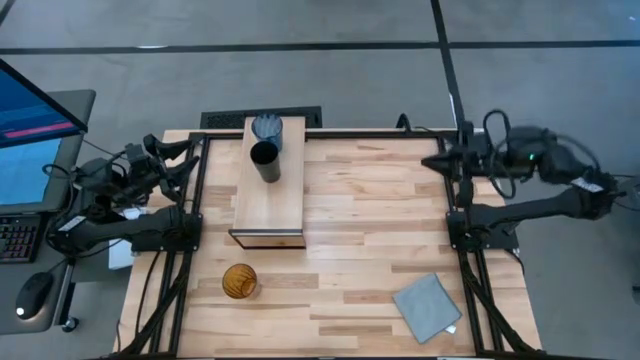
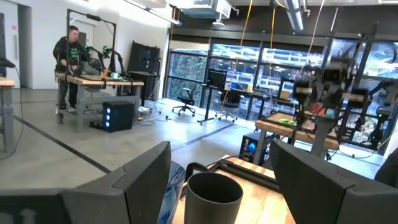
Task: Stack small to large cups/mugs on shelf
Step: Put the brown cup on the shelf
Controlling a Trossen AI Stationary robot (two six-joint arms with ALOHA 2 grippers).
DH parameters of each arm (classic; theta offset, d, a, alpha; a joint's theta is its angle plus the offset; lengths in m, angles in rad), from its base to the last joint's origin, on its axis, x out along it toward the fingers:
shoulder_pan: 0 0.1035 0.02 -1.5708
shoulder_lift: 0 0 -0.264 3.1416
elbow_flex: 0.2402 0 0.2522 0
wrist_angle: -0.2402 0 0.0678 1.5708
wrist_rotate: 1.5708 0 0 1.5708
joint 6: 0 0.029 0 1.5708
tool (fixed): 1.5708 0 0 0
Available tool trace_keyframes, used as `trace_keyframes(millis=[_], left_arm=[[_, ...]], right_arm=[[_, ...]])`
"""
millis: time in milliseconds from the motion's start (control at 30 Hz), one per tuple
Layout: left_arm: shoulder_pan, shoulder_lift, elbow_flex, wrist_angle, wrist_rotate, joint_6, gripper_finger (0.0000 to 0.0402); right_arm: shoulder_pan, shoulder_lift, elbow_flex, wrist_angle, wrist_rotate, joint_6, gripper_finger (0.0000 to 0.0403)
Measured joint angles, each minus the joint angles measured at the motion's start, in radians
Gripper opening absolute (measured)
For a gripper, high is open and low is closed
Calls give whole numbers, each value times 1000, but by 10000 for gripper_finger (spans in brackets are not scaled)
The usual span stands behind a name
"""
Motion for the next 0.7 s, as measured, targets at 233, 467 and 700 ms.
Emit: trace_keyframes(millis=[233,467,700], left_arm=[[0,0,0,-15,15,-12,265],[0,16,30,-79,136,-74,265],[0,148,116,-310,414,-311,265]], right_arm=[[43,-304,-467,408,0,1,38],[55,-484,-712,647,0,2,36],[55,-535,-752,711,59,1,35]])
